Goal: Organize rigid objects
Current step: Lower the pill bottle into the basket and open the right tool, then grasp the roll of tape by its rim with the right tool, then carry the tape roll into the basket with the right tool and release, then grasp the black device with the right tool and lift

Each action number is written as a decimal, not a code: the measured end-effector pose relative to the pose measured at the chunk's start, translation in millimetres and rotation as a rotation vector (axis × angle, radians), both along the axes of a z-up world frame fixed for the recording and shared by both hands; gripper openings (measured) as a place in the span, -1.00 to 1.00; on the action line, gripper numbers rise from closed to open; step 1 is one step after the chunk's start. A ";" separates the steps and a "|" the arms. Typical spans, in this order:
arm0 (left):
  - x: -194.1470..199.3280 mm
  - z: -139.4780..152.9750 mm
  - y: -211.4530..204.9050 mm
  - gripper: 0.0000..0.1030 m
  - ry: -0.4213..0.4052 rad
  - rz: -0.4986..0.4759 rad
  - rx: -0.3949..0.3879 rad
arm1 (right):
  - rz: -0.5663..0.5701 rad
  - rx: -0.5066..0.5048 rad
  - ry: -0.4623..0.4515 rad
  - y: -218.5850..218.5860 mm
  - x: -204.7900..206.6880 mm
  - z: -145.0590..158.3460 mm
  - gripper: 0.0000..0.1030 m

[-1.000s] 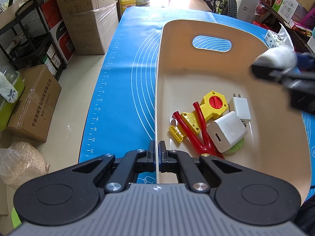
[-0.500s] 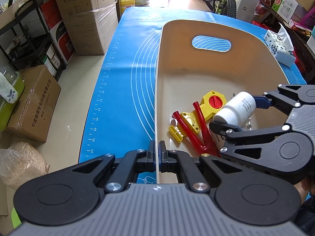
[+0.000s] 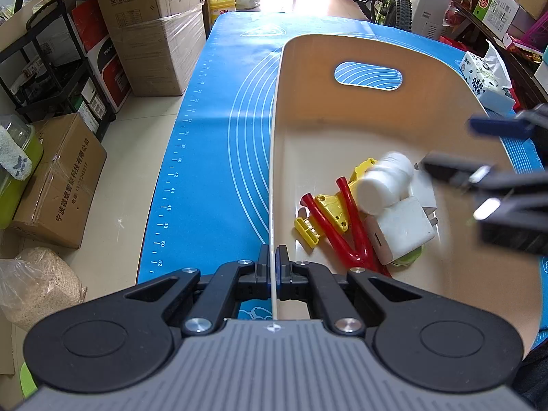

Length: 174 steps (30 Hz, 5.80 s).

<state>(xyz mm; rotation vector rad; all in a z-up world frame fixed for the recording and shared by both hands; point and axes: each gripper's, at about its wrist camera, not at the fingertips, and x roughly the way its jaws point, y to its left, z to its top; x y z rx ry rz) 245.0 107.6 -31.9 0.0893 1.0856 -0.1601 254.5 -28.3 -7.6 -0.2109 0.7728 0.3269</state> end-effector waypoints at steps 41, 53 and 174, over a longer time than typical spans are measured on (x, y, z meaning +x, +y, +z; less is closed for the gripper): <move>-0.5 -0.6 0.3 -0.93 0.000 -0.002 0.008 | -0.153 -0.104 0.089 -113.5 80.3 -99.7 -0.48; -0.6 -0.4 0.2 -0.92 0.001 -0.001 0.010 | -0.159 -0.041 0.014 -112.4 52.2 -72.0 -0.68; 0.2 0.9 0.4 -0.91 -0.002 0.003 0.020 | -0.670 0.117 -0.156 -105.3 -38.4 -135.3 0.04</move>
